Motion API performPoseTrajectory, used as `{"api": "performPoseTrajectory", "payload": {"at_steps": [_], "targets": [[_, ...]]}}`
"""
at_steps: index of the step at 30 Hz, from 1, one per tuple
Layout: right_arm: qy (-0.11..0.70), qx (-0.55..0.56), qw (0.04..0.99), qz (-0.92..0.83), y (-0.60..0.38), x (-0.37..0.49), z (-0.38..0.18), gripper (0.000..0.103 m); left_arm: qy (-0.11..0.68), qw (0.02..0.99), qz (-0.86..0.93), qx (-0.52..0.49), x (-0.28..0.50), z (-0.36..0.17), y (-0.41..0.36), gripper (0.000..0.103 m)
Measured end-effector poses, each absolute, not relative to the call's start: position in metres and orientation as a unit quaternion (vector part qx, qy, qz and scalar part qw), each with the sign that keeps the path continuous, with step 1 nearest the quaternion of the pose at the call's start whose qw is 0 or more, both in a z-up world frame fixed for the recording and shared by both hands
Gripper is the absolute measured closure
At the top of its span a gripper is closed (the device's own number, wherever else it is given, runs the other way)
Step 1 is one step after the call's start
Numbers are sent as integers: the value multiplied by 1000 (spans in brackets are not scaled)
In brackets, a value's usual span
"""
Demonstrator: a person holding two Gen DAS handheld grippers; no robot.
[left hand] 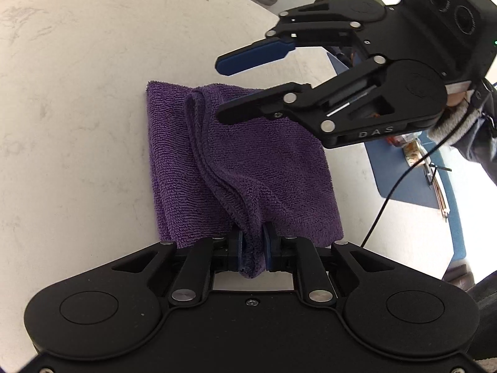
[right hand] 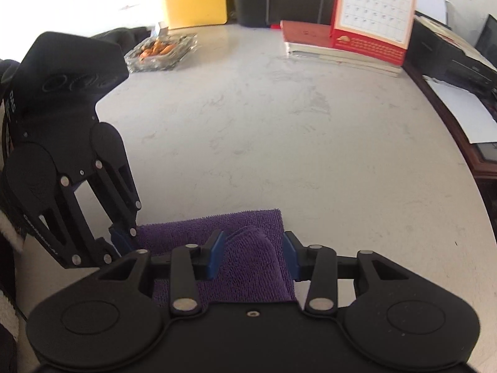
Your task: Fold towel
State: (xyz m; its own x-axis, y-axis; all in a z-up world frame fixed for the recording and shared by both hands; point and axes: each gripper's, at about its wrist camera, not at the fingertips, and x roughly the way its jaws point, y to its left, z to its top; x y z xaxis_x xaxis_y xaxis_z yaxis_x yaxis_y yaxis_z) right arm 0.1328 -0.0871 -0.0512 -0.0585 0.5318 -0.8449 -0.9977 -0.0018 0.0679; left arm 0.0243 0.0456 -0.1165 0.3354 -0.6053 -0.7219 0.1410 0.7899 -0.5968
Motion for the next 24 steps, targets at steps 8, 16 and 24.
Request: {"api": "performPoseTrajectory", "payload": {"at_steps": [8,16,24], "targets": [[401,-337,552,648,-76,142,-63,79,519,787,-242,-229,21,-121,57,91],[392,-317,566,652,-94,143,-43,97,506,790,-254,-236,19,-114,64,97],[375,-288,594,651,-119,134,-11,97,476,795,-283,-247,8,-86,63,97]]}}
